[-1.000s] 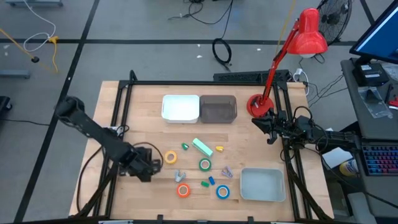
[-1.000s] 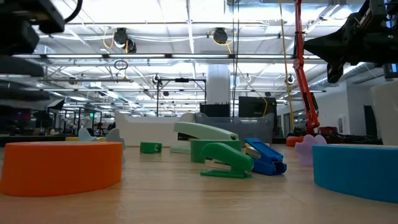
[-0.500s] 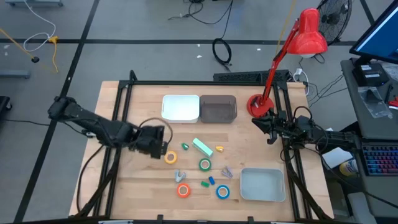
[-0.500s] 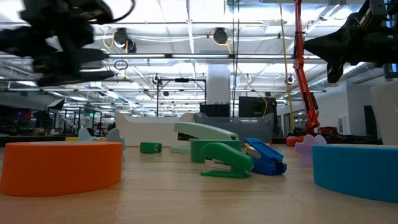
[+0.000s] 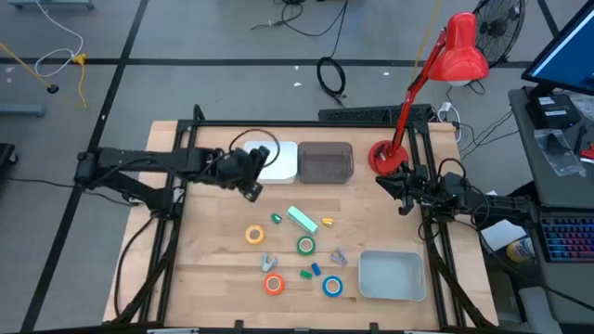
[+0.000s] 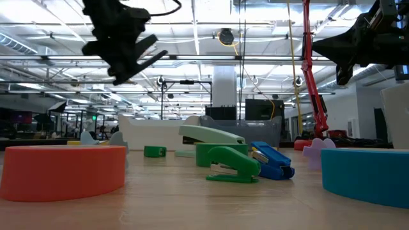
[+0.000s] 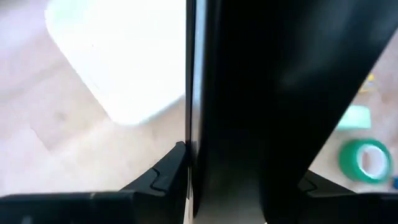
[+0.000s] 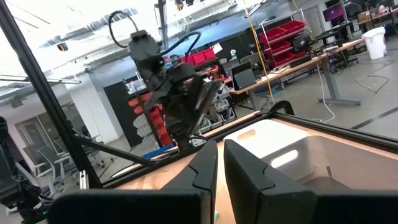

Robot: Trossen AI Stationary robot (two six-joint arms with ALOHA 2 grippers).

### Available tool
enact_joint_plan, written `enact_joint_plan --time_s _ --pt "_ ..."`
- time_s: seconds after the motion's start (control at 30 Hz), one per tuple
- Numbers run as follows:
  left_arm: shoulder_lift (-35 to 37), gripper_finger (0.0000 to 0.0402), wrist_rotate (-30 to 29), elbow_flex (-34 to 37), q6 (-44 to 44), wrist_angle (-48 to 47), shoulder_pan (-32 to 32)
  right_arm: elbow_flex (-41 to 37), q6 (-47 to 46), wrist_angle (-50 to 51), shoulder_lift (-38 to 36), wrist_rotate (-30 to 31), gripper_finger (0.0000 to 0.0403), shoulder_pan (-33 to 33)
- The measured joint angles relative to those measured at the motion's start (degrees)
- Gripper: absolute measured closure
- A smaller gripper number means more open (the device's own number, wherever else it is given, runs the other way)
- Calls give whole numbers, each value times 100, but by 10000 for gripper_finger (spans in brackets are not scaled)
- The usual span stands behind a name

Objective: Pick and place Stapler, Stapler remover, tape
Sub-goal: Put the large black stapler into the white bin

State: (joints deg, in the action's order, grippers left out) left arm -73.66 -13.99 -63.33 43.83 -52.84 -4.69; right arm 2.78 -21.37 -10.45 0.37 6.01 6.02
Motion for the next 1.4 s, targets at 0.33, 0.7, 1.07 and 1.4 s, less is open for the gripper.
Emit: enact_joint_plan --time_s 0.33,0.7,1.07,1.4 --pt "-1264 252 -736 -1128 -3745 103 -783 -1 2 3 27 15 383 -2" --pt "-2448 252 -826 -1725 -5995 -177 -1776 -1 1 -1 27 12 383 -1" --pt "-2478 252 25 -1679 -6992 -370 -1930 1 2 0 27 16 383 -2" --pt "-3249 252 6 -1670 -6992 -273 -1923 0 1 6 27 15 383 -1"
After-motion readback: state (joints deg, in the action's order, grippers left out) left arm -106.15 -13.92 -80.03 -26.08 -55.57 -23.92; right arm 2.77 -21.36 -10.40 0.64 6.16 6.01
